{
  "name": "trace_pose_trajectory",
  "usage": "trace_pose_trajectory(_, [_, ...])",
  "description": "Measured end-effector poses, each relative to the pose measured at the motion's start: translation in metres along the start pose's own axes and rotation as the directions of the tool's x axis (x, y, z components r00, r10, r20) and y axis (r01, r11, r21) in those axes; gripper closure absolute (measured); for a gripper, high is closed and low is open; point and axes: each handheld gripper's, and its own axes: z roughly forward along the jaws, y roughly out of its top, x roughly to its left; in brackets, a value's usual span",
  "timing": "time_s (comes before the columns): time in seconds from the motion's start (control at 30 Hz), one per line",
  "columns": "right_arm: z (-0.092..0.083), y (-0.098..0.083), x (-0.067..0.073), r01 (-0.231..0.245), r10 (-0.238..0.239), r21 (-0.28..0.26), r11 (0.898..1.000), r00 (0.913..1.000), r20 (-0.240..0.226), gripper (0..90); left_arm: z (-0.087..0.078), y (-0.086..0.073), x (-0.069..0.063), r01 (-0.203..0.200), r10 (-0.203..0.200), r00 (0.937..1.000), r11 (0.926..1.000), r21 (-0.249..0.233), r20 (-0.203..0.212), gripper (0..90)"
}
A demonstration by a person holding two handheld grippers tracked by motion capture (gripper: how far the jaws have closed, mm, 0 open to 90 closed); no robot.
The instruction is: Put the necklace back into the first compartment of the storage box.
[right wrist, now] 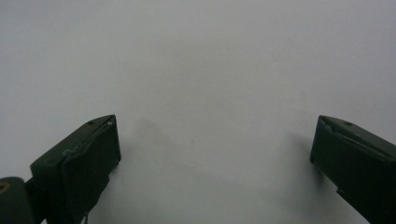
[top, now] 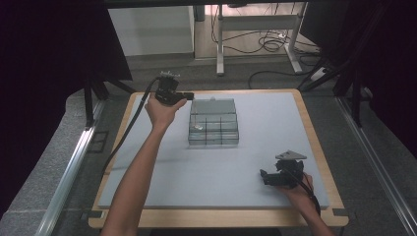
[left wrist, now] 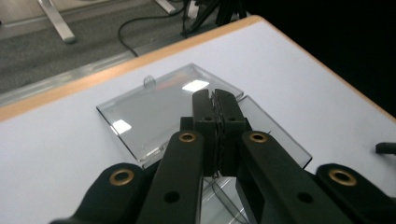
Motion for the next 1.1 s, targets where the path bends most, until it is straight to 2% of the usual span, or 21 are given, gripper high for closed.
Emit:
trace_pose_trajectory(0.43, [0.0, 0.0, 0.0, 0.0, 0.0, 0.0, 1.0, 1.0, 0.0, 1.3, 0.024, -0.03, 0.011, 0.033, -0.034, 0.9994, 0.9976, 0.06, 0.004, 89.4])
trace_pose_trajectory(0.8, [0.0, 0.0, 0.0, 0.0, 0.0, 0.0, 1.0, 1.0, 0.001, 1.3, 0.056, -0.054, 0.013, 0.061, -0.061, 0.9981, 0.9919, 0.112, -0.005, 89.2])
trace_pose_trajectory(0.93, [0.0, 0.0, 0.0, 0.001, -0.001, 0.0, 1.0, 1.0, 0.0, 1.3, 0.063, -0.058, 0.015, 0.072, -0.072, 0.9974, 0.9898, 0.123, -0.006, 89.2])
trace_pose_trajectory(1.1, [0.0, 0.0, 0.0, 0.001, -0.001, 0.0, 1.0, 1.0, 0.0, 1.3, 0.067, -0.059, 0.015, 0.067, -0.065, 0.9977, 0.9885, 0.136, -0.019, 89.1])
